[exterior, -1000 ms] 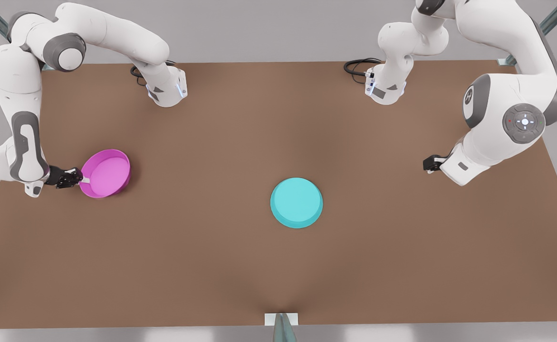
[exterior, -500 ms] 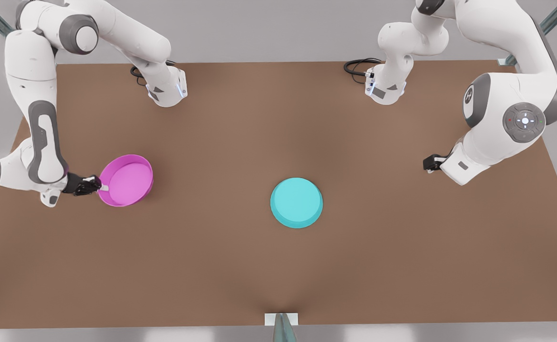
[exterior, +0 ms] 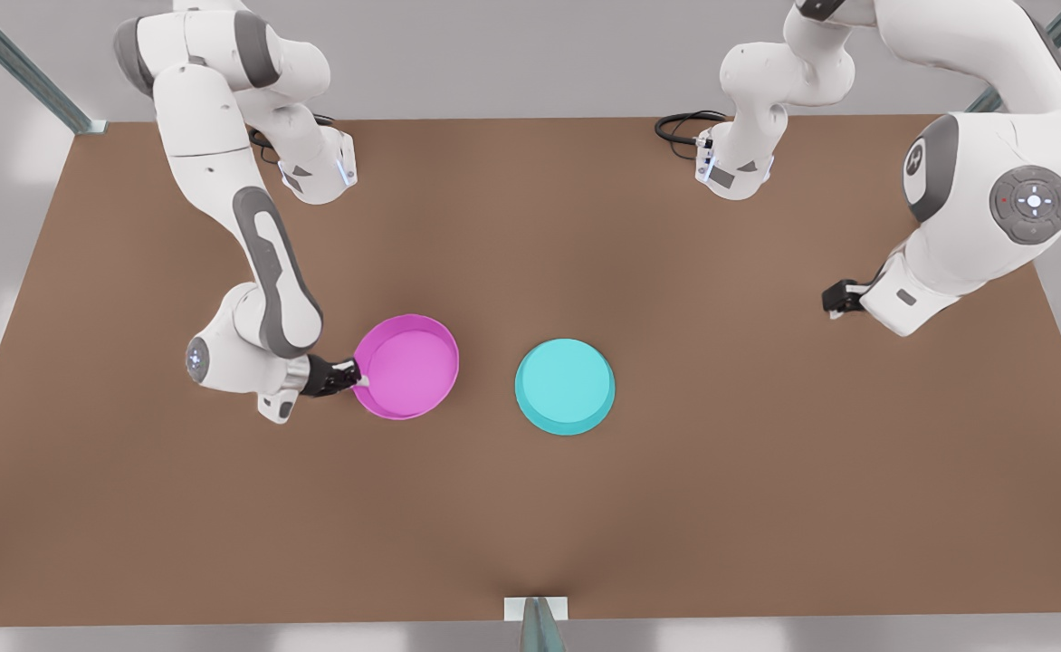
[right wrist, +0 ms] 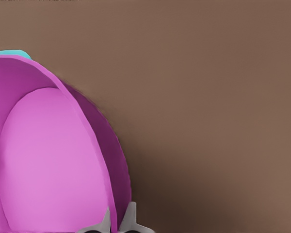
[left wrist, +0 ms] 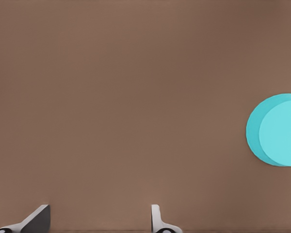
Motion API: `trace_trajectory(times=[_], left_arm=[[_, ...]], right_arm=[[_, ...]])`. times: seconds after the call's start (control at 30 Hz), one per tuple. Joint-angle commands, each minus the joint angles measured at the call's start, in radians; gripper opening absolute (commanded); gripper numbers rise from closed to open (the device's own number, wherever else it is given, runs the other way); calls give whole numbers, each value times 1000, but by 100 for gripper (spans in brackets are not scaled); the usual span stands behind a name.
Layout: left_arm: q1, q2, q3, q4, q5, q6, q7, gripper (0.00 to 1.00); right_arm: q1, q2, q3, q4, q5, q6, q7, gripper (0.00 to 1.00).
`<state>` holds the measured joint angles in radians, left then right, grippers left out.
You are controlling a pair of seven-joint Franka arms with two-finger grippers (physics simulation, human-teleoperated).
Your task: Flip the blue plate over with the left arm, and stack the pink plate on top of the blue plate with the right arm
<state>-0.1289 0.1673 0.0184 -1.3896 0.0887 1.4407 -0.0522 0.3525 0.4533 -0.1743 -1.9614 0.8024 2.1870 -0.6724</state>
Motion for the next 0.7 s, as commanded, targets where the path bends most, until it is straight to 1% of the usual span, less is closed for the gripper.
trace_trajectory(times=[0.0, 0.07, 0.1, 0.13, 0.2, 0.23, 0.3, 0.47, 0.6, 0.63, 0.67], left_arm=[[0, 0, 0, 0, -4, 0, 0, 100], [0, 0, 2, 1, -4, -6, -2, 100], [0, 0, 2, 0, -4, -13, -2, 100], [0, 0, 2, 0, -3, -14, -2, 100], [0, 0, 9, 0, -1, -14, -2, 100], [0, 0, 9, 0, -1, -14, -2, 100], [0, 0, 9, 0, -1, -16, -2, 100], [0, 0, 9, 0, 0, -16, -2, 100], [0, 1, 9, 0, 0, -16, -2, 100], [0, 1, 9, 0, 0, -16, -2, 100], [0, 1, 9, 0, 0, -14, -2, 100]], right_arm=[[11, 2, -5, 1, -2, 7, 8, 21], [193, 47, -108, 33, 142, 23, 48, 21], [247, 57, -134, 45, 188, 25, 60, 21], [312, 58, -154, 53, 198, 54, 137, 21], [416, 61, -160, 81, 213, 115, 296, 21], [442, 64, -160, 104, 213, 123, 361, 21], [499, 65, -159, 105, 215, 211, 467, 21], [591, 128, -159, 213, 210, 266, 671, 21], [622, 159, -159, 234, 205, 289, 725, 21], [622, 159, -159, 233, 201, 289, 722, 24], [622, 159, -159, 231, 199, 287, 722, 45]])
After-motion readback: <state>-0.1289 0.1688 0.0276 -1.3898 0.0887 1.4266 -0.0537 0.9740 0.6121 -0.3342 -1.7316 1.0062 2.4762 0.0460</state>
